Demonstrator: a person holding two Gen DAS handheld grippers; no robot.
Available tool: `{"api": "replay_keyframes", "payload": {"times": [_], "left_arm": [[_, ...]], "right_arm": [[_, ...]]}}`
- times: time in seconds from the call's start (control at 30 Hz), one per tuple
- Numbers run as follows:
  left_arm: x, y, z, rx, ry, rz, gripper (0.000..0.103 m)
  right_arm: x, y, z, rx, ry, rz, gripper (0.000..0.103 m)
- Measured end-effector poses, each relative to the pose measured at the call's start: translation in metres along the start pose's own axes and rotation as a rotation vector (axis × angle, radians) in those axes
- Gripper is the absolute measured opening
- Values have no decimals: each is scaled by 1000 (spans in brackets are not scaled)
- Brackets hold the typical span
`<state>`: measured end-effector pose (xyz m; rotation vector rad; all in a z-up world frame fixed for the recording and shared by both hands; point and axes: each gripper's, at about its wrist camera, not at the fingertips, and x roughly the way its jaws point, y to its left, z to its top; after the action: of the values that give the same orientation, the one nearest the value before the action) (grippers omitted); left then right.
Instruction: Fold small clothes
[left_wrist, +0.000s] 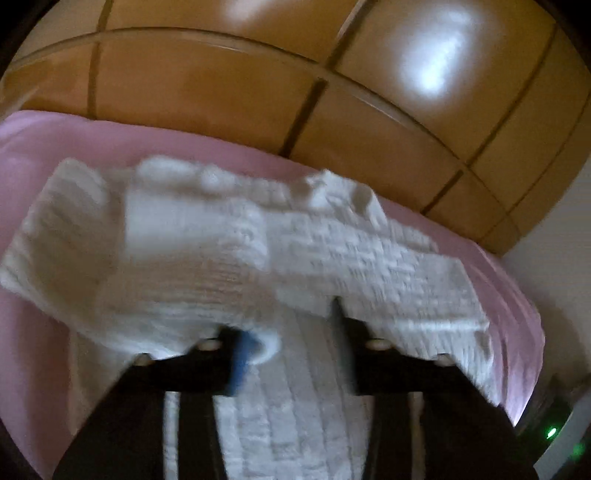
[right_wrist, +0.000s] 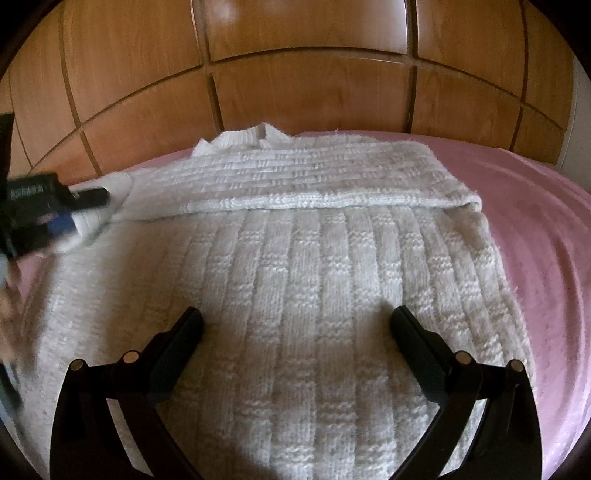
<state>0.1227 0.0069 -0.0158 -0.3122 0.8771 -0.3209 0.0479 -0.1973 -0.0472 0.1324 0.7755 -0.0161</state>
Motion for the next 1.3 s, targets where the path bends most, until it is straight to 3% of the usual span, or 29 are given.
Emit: {"api": "replay_keyframes", "payload": {"times": [0.13, 0.5, 0.57, 0.6, 0.7, 0.87, 1.07, 1.1, 1.17, 1.2, 1.3], "left_arm": [[-17, 16, -20, -15, 4, -13, 46], [-51, 48, -66, -13, -60, 48, 46], [-51, 50, -69, -21, -71, 37, 46], [-49, 51, -69, -29, -76, 27, 46], [-47, 56, -69, -53, -89, -6, 46], [-45, 63, -71, -82, -102, -52, 46], [-44, 67, -73, -92, -117, -80, 46], [-44, 67, -73, -94, -117, -82, 46], [-43, 67, -73, -93, -120, -84, 46], [-43, 67, -73, -94, -121, -85, 46], [-42, 67, -72, -97, -123, -91, 46]], "right_arm": [[-1, 0, 0, 9, -2, 8, 101], [-2, 3, 5, -7, 17, 7, 101], [-6, 9, 15, -25, 20, 83, 93], [-8, 17, 21, -50, 24, 130, 83], [-13, 54, 40, -182, 22, 231, 66], [-8, 131, 58, -463, 33, 372, 61], [34, 189, 59, -674, 103, 365, 60], [45, 196, 57, -702, 135, 347, 57], [59, 204, 53, -747, 148, 277, 34], [61, 203, 56, -722, 137, 265, 15], [44, 175, 78, -489, 78, 343, 12]]}}
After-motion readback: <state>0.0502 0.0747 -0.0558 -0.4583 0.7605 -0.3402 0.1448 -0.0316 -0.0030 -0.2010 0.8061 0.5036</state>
